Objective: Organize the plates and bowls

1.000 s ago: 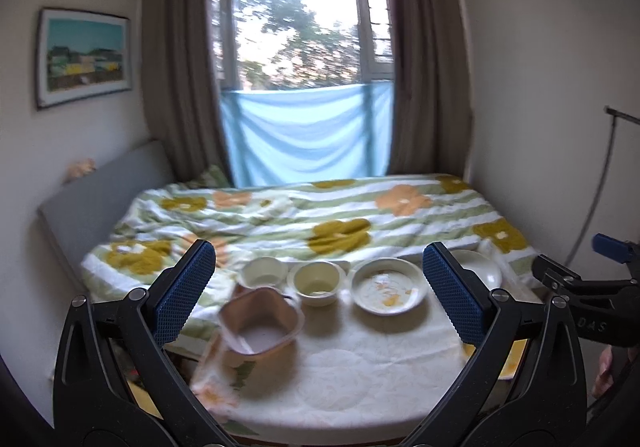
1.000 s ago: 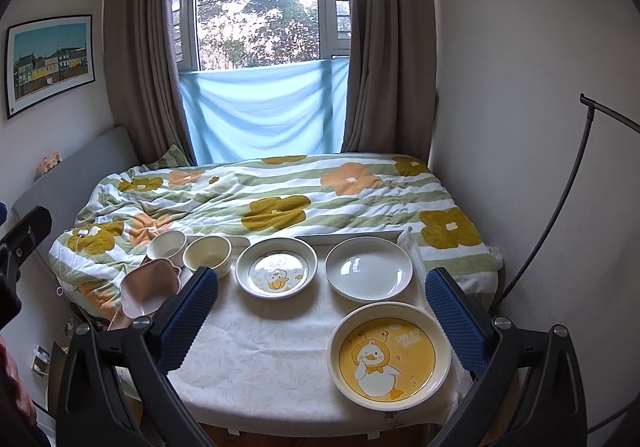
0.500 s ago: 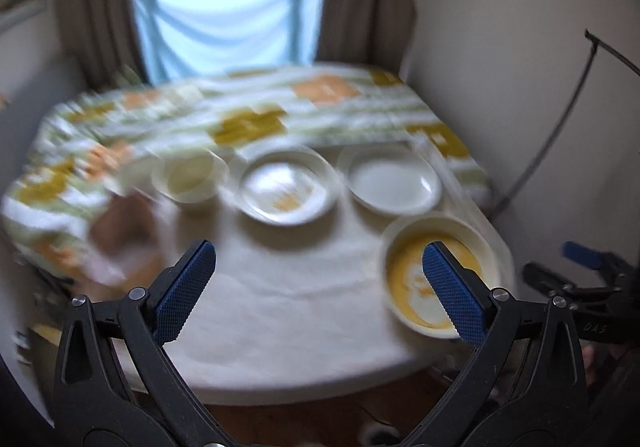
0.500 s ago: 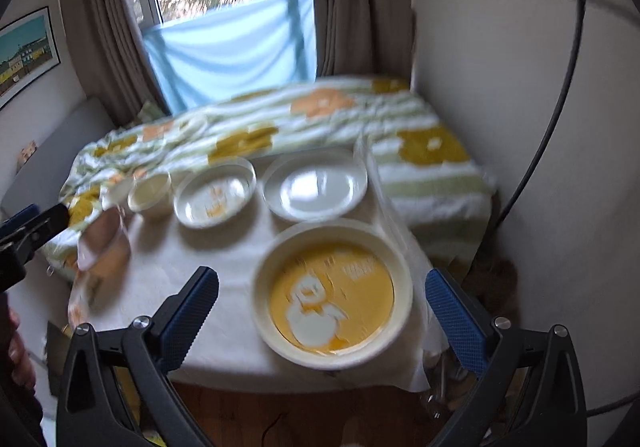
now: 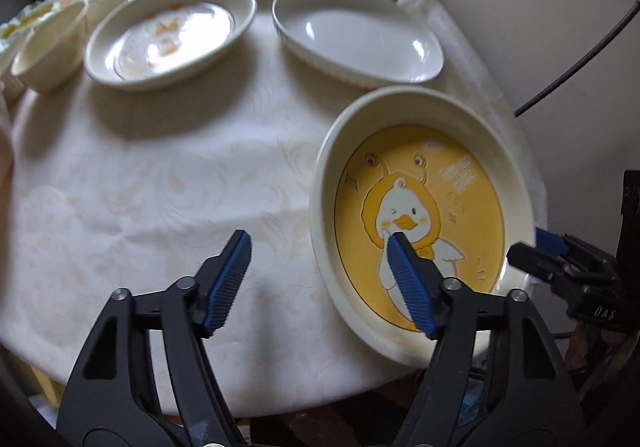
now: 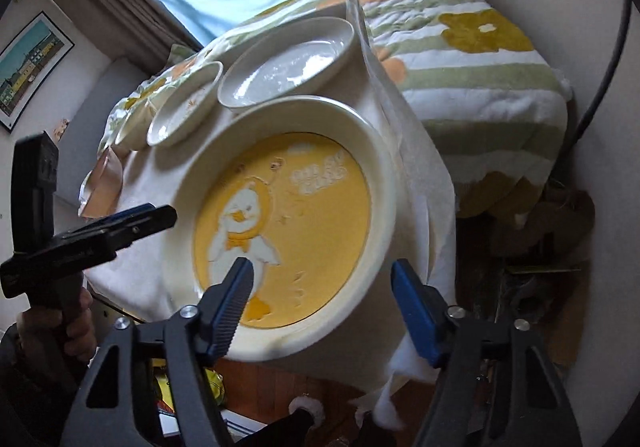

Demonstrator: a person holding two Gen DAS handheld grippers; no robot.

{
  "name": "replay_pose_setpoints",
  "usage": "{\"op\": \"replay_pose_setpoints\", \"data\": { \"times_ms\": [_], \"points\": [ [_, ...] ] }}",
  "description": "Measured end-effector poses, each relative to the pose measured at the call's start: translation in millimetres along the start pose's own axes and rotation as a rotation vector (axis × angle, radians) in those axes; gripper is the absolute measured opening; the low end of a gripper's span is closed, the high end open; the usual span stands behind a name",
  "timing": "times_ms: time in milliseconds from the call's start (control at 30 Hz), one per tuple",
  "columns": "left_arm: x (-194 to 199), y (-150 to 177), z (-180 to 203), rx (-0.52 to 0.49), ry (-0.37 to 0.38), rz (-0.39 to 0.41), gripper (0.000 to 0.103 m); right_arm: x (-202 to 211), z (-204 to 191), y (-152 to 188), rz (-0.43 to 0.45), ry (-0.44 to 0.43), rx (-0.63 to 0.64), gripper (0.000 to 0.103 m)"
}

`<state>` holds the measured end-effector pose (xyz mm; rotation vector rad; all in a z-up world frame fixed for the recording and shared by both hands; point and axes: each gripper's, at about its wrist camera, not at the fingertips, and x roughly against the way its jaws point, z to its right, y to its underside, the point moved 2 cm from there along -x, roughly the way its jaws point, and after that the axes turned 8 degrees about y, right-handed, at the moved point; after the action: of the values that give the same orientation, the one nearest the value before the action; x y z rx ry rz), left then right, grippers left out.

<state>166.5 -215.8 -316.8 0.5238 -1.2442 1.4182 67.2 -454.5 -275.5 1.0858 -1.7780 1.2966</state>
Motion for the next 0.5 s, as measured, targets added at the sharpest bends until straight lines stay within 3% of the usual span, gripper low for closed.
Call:
{"op": "replay_pose_setpoints", "data": {
  "times_ms": [167, 300, 367, 500],
  "points": [
    [-11.0, 2.9, 2.8, 0.012, 0.010, -0.022, 0.036, -8.1, 10.6, -9.2, 0.005, -0.016, 0.021, 0.043],
    [-15.1, 0.7, 2.8, 0.027, 0.036, -0.025, 0.019, -14.0, 20.1, -18.1, 0.007, 0.002, 0.029, 0.020],
    [-16.7, -1.9, 1.1, 0.037, 0.045, -0.026, 0.018, -17.3, 27.1, -20.7, -0.002, -0.005, 0.018, 0.014],
    [-18.5, -4.8, 2.2, 0.028, 0.043, -0.025, 0.018, -19.5, 29.2, -23.2, -0.013, -0.017, 0.021, 0.013]
  ]
}}
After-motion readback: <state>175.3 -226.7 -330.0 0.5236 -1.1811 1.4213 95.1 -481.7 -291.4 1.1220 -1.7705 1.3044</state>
